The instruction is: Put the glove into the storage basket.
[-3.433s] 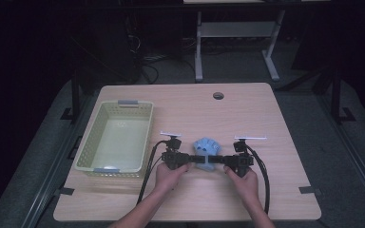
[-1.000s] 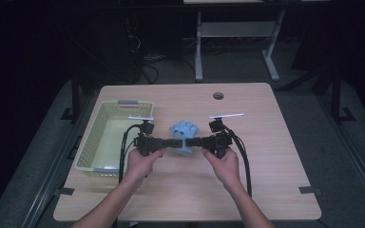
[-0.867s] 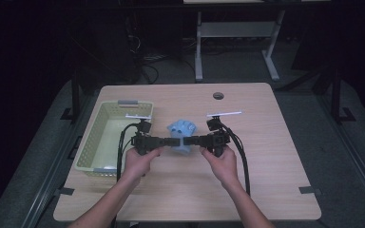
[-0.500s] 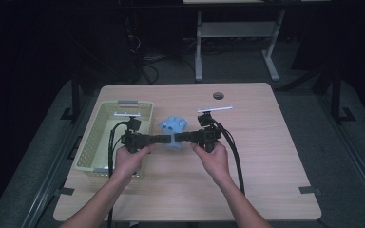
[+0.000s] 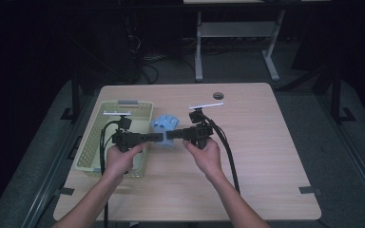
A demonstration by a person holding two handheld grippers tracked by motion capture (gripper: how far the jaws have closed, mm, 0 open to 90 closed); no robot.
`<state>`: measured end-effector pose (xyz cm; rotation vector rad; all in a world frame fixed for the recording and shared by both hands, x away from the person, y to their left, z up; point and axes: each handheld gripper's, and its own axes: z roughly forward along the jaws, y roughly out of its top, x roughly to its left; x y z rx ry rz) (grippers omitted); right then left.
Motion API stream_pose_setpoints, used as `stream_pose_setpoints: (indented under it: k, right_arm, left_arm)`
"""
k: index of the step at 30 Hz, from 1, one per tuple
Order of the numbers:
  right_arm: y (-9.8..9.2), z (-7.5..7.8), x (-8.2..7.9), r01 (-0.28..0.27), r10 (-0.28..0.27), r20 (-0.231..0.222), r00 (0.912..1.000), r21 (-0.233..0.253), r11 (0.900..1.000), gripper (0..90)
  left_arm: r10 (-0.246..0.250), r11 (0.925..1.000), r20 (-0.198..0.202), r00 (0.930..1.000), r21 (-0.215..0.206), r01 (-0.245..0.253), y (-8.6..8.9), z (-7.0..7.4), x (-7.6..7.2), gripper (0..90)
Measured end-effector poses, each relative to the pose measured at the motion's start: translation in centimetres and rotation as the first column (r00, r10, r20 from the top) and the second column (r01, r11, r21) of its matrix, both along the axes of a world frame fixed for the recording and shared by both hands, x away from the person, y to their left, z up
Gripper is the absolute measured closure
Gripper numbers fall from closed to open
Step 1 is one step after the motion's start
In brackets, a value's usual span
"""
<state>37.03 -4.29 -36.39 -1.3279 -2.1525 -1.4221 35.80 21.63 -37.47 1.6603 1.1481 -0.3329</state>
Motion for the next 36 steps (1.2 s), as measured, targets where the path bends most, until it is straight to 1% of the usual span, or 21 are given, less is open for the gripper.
stream_pose_setpoints:
  k: [1, 4, 5, 8, 9, 10, 13, 17, 18, 19, 22, 23, 26, 33, 36]
  right_arm:
    - [0.1, 0.1, 0.0, 0.000, 0.001, -0.008, 1.0000, 0.002, 1.000, 74.3]
    - [0.5, 0.1, 0.2, -0.008, 0.008, -0.001, 1.0000, 0.001, 1.000, 74.3]
    - [0.7, 0.2, 0.2, -0.007, 0.007, -0.002, 1.0000, 0.001, 1.000, 74.3]
    - [1.1, 0.2, 0.3, -0.009, 0.009, -0.003, 1.0000, 0.006, 1.000, 74.3]
    - [1.3, 0.2, 0.3, -0.010, 0.010, -0.003, 0.9999, 0.012, 1.000, 74.3]
    - [1.5, 0.1, 0.4, -0.010, 0.011, -0.012, 0.9999, 0.017, 1.000, 74.3]
    - [1.9, 0.0, 0.5, -0.016, 0.016, -0.014, 0.9998, 0.017, 1.000, 74.3]
    - [2.5, 0.2, 0.6, -0.023, 0.023, -0.009, 0.9997, 0.009, 1.000, 74.3]
    - [2.7, 0.3, 0.6, -0.026, 0.026, -0.013, 0.9996, 0.006, 1.000, 74.3]
    - [2.9, 0.4, 0.7, -0.030, 0.030, -0.007, 0.9995, 0.002, 1.000, 74.3]
    - [3.3, 0.6, 0.7, -0.030, 0.030, -0.006, 0.9995, 0.004, 1.000, 74.3]
    - [3.6, 0.6, 0.9, -0.034, 0.034, 0.001, 0.9994, 0.005, 0.999, 74.3]
    - [4.1, 0.6, 1.0, -0.040, 0.040, -0.001, 0.9992, -0.002, 0.999, 74.3]
    - [5.1, 0.6, 1.2, -0.054, 0.054, -0.006, 0.9985, -0.001, 0.999, 74.3]
    - [5.6, 0.6, 1.3, -0.058, 0.058, -0.005, 0.9983, -0.001, 0.998, 74.3]
  left_arm:
    - [0.003, 1.0000, 0.002, 1.0000, -0.002, -0.003, 0.3, 0.1, 0.0, 69.9]
    - [0.007, 1.0000, 0.002, 1.0000, 0.000, -0.007, 0.7, 0.1, 0.0, 69.9]
    - [0.007, 1.0000, 0.010, 0.9999, 0.002, -0.007, 0.8, 0.2, 0.0, 69.9]
    - [0.014, 0.9999, 0.004, 0.9999, 0.001, -0.014, 1.1, 0.3, -0.1, 69.9]
    - [0.019, 0.9998, 0.005, 0.9998, 0.003, -0.019, 1.3, 0.3, -0.1, 69.9]
    - [0.014, 0.9999, 0.013, 0.9998, 0.009, -0.015, 1.5, 0.3, 0.0, 69.9]
    - [0.020, 0.9996, 0.014, 0.9997, 0.019, -0.021, 2.1, 0.3, -0.1, 70.0]
    - [0.027, 0.9996, 0.010, 0.9996, 0.010, -0.027, 2.7, 0.4, -0.1, 70.0]
    - [0.026, 0.9996, 0.015, 0.9995, 0.010, -0.026, 2.8, 0.4, -0.1, 70.0]
    - [0.030, 0.9995, 0.012, 0.9995, 0.008, -0.030, 2.9, 0.4, -0.1, 70.0]
    - [0.033, 0.9995, 0.014, 0.9994, -0.002, -0.033, 3.4, 0.5, -0.1, 70.2]
    - [0.036, 0.9993, 0.012, 0.9993, -0.003, -0.036, 3.7, 0.5, -0.1, 70.2]
    - [0.040, 0.9992, 0.010, 0.9992, 0.003, -0.040, 4.0, 0.5, -0.1, 70.2]
    - [0.056, 0.9984, -0.001, 0.9985, -0.004, -0.056, 5.1, 0.4, -0.2, 70.3]
    - [0.055, 0.9985, 0.009, 0.9984, 0.001, -0.055, 5.6, 0.4, -0.2, 70.3]
